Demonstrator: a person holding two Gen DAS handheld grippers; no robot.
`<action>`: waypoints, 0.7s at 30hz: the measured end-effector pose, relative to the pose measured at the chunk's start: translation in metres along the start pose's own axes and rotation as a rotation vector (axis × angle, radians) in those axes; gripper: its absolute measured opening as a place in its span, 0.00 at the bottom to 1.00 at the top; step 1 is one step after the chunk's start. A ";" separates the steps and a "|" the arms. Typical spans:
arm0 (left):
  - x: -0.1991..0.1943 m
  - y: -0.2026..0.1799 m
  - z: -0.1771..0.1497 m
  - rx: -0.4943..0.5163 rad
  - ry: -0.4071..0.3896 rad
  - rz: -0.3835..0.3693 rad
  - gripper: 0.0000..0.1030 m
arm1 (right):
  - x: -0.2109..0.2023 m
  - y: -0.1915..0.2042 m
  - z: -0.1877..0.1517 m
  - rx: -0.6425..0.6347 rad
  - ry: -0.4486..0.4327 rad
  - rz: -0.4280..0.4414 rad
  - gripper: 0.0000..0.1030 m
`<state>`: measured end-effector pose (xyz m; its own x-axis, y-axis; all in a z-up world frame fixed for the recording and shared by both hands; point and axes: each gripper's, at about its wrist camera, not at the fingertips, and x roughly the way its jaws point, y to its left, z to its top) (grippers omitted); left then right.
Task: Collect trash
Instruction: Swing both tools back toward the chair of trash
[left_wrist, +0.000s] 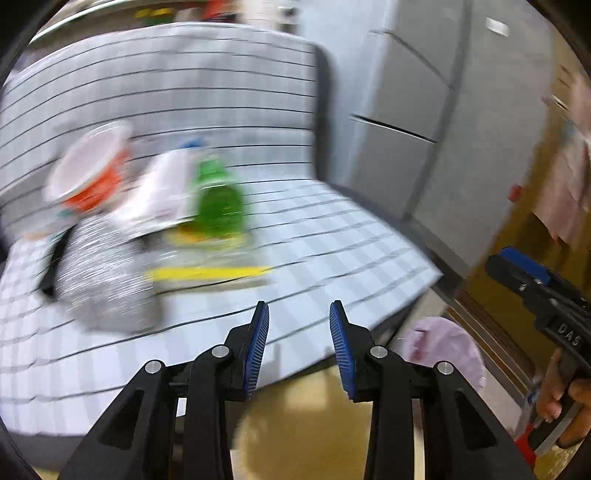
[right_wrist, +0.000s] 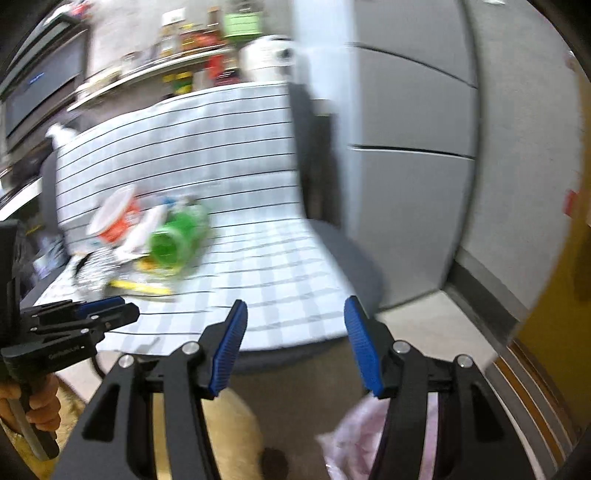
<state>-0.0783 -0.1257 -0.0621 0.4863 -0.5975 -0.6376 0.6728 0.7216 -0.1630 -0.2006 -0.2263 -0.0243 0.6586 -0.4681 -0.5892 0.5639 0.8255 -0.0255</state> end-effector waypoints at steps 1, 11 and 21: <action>-0.008 0.019 -0.003 -0.024 -0.008 0.063 0.49 | 0.005 0.013 0.006 -0.023 0.000 0.022 0.52; -0.054 0.122 -0.002 -0.177 -0.030 0.345 0.54 | 0.053 0.113 0.041 -0.200 0.002 0.216 0.53; -0.022 0.132 0.007 -0.296 0.035 0.259 0.59 | 0.073 0.135 0.051 -0.195 -0.005 0.208 0.53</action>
<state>0.0041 -0.0197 -0.0648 0.5957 -0.3739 -0.7108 0.3379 0.9196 -0.2006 -0.0511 -0.1656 -0.0298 0.7530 -0.2836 -0.5938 0.3101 0.9488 -0.0599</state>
